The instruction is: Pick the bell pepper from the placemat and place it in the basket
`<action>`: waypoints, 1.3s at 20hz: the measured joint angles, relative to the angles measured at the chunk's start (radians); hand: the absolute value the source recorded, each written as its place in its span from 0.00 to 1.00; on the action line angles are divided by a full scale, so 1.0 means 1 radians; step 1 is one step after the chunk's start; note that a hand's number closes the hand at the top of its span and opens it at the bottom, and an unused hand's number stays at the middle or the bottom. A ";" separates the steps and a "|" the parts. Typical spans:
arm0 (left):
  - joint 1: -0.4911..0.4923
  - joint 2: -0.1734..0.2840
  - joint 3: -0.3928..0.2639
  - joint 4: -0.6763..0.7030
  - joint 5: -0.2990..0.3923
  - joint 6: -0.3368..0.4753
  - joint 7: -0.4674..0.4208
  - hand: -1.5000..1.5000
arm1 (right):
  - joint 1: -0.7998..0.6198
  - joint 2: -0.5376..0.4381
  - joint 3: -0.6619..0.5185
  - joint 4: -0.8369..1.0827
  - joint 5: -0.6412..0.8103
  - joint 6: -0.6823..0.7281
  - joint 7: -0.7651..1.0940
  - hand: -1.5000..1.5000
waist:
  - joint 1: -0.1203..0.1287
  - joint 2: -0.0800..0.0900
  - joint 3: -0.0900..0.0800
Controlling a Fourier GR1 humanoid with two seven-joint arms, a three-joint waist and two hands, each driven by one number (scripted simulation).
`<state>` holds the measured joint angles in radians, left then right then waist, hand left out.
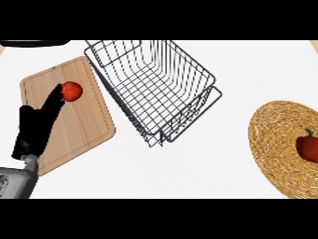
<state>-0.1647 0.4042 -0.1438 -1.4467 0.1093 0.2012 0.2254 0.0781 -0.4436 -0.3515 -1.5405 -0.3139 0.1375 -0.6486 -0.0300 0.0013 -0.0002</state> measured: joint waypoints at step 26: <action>-0.055 -0.049 0.041 0.066 -0.053 -0.069 0.004 0.50 | 0.374 -0.405 -0.269 -0.145 0.297 0.434 0.323 0.00 | 0.020 -0.002 0.000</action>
<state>-0.2194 0.3551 -0.1027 -1.3806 0.0562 0.1326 0.2291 0.4525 -0.8489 -0.6200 -1.6850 -0.0168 0.5711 -0.3251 -0.0098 -0.0012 -0.0005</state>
